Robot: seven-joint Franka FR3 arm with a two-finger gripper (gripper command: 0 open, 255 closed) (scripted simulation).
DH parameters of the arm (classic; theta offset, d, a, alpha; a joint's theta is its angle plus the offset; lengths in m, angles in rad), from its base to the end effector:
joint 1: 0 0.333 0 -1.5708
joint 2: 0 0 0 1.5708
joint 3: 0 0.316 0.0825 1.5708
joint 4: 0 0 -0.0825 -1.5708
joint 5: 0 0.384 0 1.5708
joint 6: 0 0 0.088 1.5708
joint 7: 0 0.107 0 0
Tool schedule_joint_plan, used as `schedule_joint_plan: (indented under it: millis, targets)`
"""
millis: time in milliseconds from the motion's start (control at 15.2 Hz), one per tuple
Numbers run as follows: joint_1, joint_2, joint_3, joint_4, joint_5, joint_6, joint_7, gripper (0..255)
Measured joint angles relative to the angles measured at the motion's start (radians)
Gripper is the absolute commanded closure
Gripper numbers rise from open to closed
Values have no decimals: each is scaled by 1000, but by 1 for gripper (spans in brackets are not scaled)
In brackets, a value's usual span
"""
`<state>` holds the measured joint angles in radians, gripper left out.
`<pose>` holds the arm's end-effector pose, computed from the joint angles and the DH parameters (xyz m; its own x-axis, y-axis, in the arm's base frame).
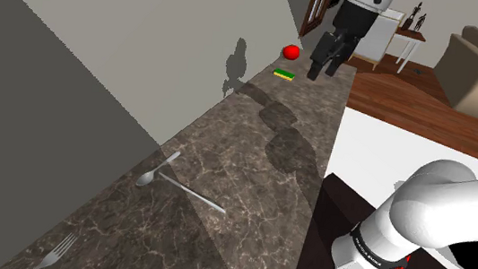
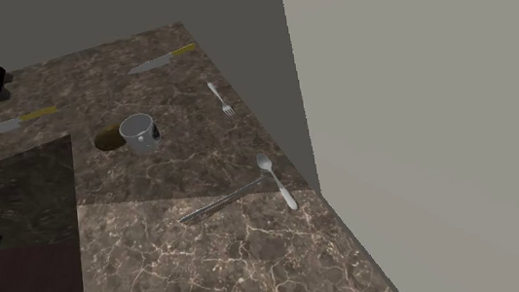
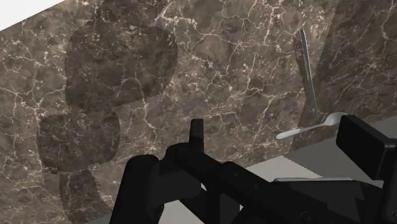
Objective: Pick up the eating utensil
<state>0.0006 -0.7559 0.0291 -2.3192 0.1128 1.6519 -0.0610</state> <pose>0.3234 0.0237 0.6064 0.9928 0.0750 0.0934 0.0832 -0.9927 -0.0872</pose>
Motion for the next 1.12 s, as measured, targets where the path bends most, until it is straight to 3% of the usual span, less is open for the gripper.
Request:
schedule_joint_plan:
  millis: [198, 1122]
  targets:
    - [8, 17, 19, -12, 8, 32, 11, 0]
    - [78, 328, 227, -73, 45, 442, 128, 0]
